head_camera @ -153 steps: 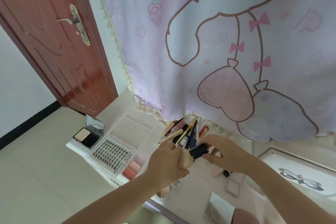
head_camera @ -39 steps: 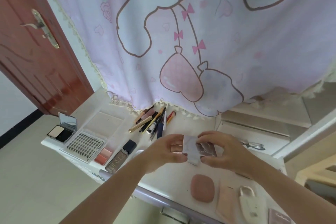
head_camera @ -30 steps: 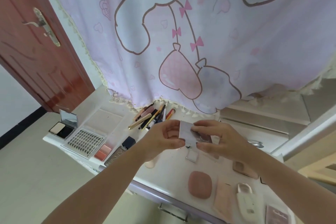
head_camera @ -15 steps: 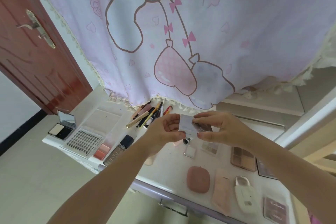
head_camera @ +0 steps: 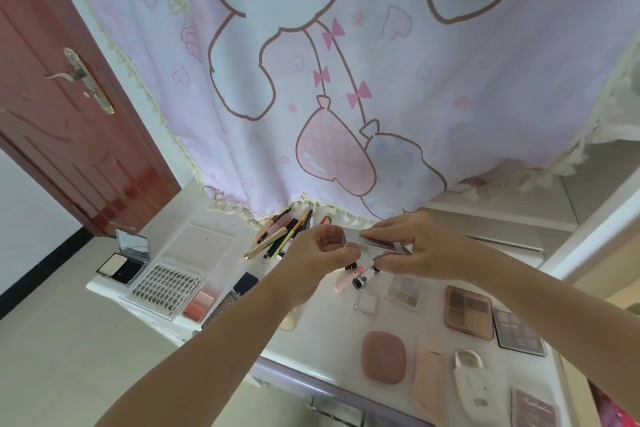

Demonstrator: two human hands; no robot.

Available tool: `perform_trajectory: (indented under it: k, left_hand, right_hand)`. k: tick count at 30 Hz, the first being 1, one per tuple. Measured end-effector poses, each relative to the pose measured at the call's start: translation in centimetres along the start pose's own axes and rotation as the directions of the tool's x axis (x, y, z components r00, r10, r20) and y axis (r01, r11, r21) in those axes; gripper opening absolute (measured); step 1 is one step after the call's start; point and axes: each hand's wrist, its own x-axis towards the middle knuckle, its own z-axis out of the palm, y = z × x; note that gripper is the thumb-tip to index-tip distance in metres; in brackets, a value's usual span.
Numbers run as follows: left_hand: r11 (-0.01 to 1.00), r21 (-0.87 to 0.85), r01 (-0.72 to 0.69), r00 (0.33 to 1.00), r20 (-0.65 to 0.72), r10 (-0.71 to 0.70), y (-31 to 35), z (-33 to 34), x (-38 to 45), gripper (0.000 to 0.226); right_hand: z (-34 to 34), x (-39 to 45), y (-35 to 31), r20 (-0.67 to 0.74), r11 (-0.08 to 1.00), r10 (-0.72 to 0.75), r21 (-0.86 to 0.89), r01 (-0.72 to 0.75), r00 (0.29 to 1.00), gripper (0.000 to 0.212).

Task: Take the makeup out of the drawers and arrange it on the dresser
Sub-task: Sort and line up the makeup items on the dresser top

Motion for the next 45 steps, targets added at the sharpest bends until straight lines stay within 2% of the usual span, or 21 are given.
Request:
perform_trajectory:
  k: [2, 8, 12, 14, 15, 17, 19, 20, 21, 23, 25, 27, 29, 31, 35, 39, 42, 45]
  left_hand:
    - [1.0, -0.003, 0.019, 1.0, 0.003, -0.019, -0.2, 0.0, -0.3, 0.058]
    - [0.997, -0.049, 0.061, 0.997, -0.043, -0.063, -0.2, -0.2, -0.9, 0.059]
    - [0.995, -0.055, 0.081, 0.996, -0.026, -0.082, -0.2, -0.6, -1.3, 0.069]
    - [0.993, -0.062, 0.096, 0.995, -0.02, -0.097, -0.5, -0.9, -1.3, 0.074]
    - [0.991, -0.071, 0.111, 0.994, -0.013, -0.113, -0.7, -1.1, -1.2, 0.07]
    - [0.984, -0.116, 0.136, 0.991, -0.003, -0.137, -1.2, -1.5, -1.1, 0.047]
    - [0.973, -0.167, 0.158, 0.987, 0.003, -0.16, -1.8, -1.7, -0.9, 0.021]
    - [0.972, -0.175, 0.157, 0.987, 0.007, -0.158, -2.0, -1.8, -0.9, 0.022]
    - [0.973, -0.171, 0.153, 0.988, 0.01, -0.153, -2.1, -1.9, -1.0, 0.032]
    - [0.973, -0.162, 0.163, 0.987, 0.011, -0.163, -1.9, -2.0, -1.0, 0.046]
    - [0.975, -0.147, 0.168, 0.986, 0.028, -0.166, -1.7, -2.3, -0.9, 0.033]
    - [0.973, -0.114, 0.199, 0.98, 0.006, -0.199, -1.5, -2.4, -0.7, 0.033]
    - [0.976, -0.056, 0.211, 0.976, -0.039, -0.213, -2.1, -2.4, -0.9, 0.045]
    - [0.972, -0.02, 0.235, 0.967, -0.1, -0.236, -3.5, -2.3, -1.4, 0.049]
    - [0.935, -0.094, 0.343, 0.906, -0.228, -0.356, -7.9, -2.3, -3.0, 0.042]
    - [0.859, -0.244, 0.45, 0.786, -0.349, -0.511, -12.7, -2.7, -5.1, 0.037]
    - [0.836, -0.223, 0.501, 0.704, -0.458, -0.543, -16.1, -3.1, -6.4, 0.035]
    - [0.845, -0.113, 0.523, 0.647, -0.592, -0.48, -18.1, -3.4, -7.2, 0.031]
  right_hand:
    - [0.2, 0.3, 0.0, 0.042, 1.0, 0.011, 0.005, -0.012, 0.999, 0.064]
    - [0.7, 0.8, -0.2, 0.096, 0.999, 0.031, 0.012, -0.032, 0.995, 0.049]
    - [1.1, 1.2, -0.1, 0.134, 1.0, 0.009, -0.006, -0.009, 0.991, 0.06]
    - [1.3, 1.5, 0.0, 0.148, 1.0, 0.005, -0.029, -0.001, 0.989, 0.056]
    - [1.4, 1.6, 0.1, 0.154, 0.999, 0.012, -0.037, -0.006, 0.988, 0.049]
    - [1.6, 1.8, 0.1, 0.173, 0.999, 0.025, -0.033, -0.019, 0.985, 0.034]
    - [1.8, 2.0, 0.1, 0.201, 0.999, 0.02, -0.035, -0.013, 0.979, 0.036]
    - [1.8, 2.0, 0.2, 0.217, 0.999, 0.017, -0.044, -0.007, 0.976, 0.036]
    - [1.7, 2.0, 0.3, 0.221, 0.998, 0.025, -0.056, -0.013, 0.975, 0.033]
    - [1.2, 2.1, 0.6, 0.193, 0.998, 0.066, -0.037, -0.06, 0.979, 0.023]
    - [0.9, 2.2, 1.1, 0.162, 0.976, 0.143, 0.141, -0.166, 0.976, 0.019]
    - [0.9, 2.1, 1.7, 0.156, 0.924, 0.223, 0.28, -0.259, 0.962, 0.017]
    - [1.5, 1.9, 2.4, 0.143, 0.921, 0.267, 0.254, -0.296, 0.953, 0.022]
    - [2.6, 1.8, 3.4, 0.091, 0.923, 0.313, 0.204, -0.325, 0.945, 0.033]
    - [6.6, 1.0, 4.9, 0.107, 0.853, 0.418, 0.297, -0.43, 0.902, 0.031]
    - [11.8, 0.6, 6.3, 0.193, 0.843, 0.473, 0.185, -0.505, 0.86, 0.038]
    - [14.8, 0.8, 6.9, 0.261, 0.836, 0.474, 0.165, -0.523, 0.841, 0.036]
    - [16.2, 1.3, 7.3, 0.289, 0.826, 0.486, 0.157, -0.541, 0.825, 0.037]
